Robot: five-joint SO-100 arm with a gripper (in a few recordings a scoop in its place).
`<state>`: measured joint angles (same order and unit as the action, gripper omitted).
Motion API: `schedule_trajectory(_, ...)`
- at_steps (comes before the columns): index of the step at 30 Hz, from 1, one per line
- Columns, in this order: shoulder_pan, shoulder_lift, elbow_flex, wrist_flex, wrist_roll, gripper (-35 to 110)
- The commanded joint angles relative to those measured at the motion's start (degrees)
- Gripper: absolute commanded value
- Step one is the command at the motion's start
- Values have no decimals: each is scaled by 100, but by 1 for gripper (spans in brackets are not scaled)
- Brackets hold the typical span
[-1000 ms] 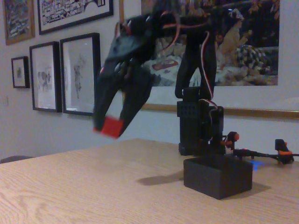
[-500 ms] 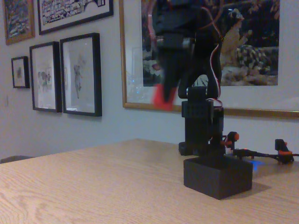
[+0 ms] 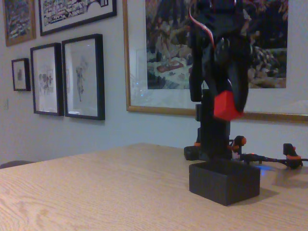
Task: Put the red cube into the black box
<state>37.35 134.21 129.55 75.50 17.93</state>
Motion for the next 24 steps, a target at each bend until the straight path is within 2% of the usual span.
schedule_trajectory(1,88,-114,334,-352,-35,-16)
schedule_trajectory(6,-132,-299,703,-896,-26,-16)
schedule_trajectory(16,-220,-562,826,-1345,-149,-14)
schedule_trajectory(24,-387,-905,826,-1547,-343,1)
